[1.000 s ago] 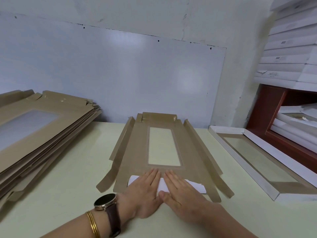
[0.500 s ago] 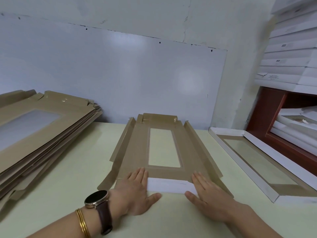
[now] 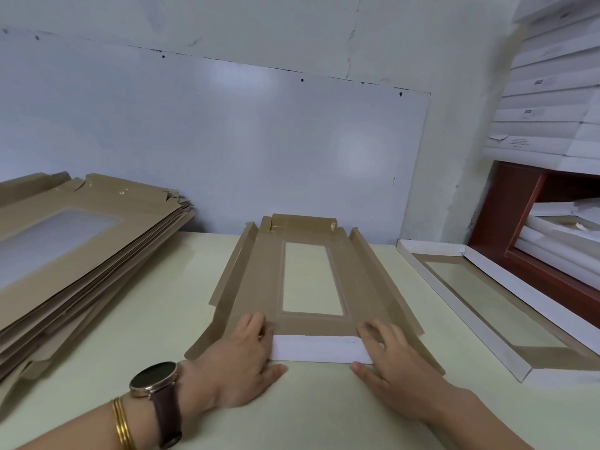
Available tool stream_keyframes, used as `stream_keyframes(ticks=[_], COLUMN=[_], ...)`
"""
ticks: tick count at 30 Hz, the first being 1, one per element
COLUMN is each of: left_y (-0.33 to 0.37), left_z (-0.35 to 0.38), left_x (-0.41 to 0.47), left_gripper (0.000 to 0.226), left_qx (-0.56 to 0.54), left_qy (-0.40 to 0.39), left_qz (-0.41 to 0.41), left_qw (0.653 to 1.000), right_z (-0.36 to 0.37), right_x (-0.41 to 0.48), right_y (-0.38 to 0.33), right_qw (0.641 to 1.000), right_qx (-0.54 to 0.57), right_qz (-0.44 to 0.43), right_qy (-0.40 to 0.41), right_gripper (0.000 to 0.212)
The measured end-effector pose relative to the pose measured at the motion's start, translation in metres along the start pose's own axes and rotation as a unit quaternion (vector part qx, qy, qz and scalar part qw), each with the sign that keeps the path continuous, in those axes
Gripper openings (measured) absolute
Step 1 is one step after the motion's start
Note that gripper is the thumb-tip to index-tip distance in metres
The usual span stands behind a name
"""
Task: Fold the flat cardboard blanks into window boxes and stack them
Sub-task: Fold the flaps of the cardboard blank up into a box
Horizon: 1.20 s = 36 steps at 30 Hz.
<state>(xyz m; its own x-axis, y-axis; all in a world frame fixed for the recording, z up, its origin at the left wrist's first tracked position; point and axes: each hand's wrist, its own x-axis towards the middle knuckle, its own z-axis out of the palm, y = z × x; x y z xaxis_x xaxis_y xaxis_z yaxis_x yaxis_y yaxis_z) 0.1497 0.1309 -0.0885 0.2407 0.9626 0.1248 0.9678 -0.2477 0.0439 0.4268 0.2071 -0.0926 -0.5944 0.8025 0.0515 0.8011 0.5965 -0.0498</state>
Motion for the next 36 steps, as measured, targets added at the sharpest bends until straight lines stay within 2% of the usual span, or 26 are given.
stream_keyframes(ticks=[9,12,17,20,22,25,28,32,34,36], left_y=[0.010,0.012,0.009,0.006,0.006,0.003,0.003,0.014,0.022,0.027], left_z=[-0.009,-0.008,-0.010,-0.016,-0.022,-0.028,-0.029,-0.020,-0.009,0.003], left_x=[0.014,0.016,0.019,0.024,0.030,0.041,0.051,0.058,0.060,0.063], left_gripper=[0.029,0.033,0.038,0.027,0.018,0.027,0.020,0.025,0.026,0.027], left_qx=[0.034,0.045,0.032,0.008,-0.002,-0.002,0.045,0.110,0.101,0.060], left_qy=[0.027,0.023,0.030,0.030,0.012,-0.024,-0.023,0.008,0.020,0.038], left_qz=[0.031,0.025,0.019,0.001,-0.010,-0.049,-0.078,-0.054,-0.035,-0.027], left_qw=[0.999,0.998,0.999,1.000,1.000,0.999,0.996,0.992,0.994,0.997], right_z=[-0.009,-0.010,-0.016,-0.023,-0.028,-0.033,-0.033,-0.022,-0.013,-0.002], right_x=[0.011,0.012,0.017,0.024,0.029,0.037,0.046,0.057,0.061,0.063], right_y=[-0.005,-0.006,-0.009,-0.009,-0.009,-0.010,-0.013,-0.023,-0.032,-0.044], right_qw=[0.996,0.995,0.997,0.997,0.997,0.997,0.997,0.999,0.999,0.997], right_qx=[-0.012,-0.006,-0.006,0.015,0.037,0.065,0.074,0.039,0.020,0.013], right_qz=[-0.080,-0.093,-0.079,-0.073,-0.061,-0.034,-0.018,-0.015,-0.010,-0.024], right_qy=[0.040,0.041,0.013,-0.002,-0.009,-0.023,-0.025,0.001,0.034,0.067], right_gripper=[0.038,0.034,0.035,0.028,0.022,0.018,0.019,0.038,0.045,0.042])
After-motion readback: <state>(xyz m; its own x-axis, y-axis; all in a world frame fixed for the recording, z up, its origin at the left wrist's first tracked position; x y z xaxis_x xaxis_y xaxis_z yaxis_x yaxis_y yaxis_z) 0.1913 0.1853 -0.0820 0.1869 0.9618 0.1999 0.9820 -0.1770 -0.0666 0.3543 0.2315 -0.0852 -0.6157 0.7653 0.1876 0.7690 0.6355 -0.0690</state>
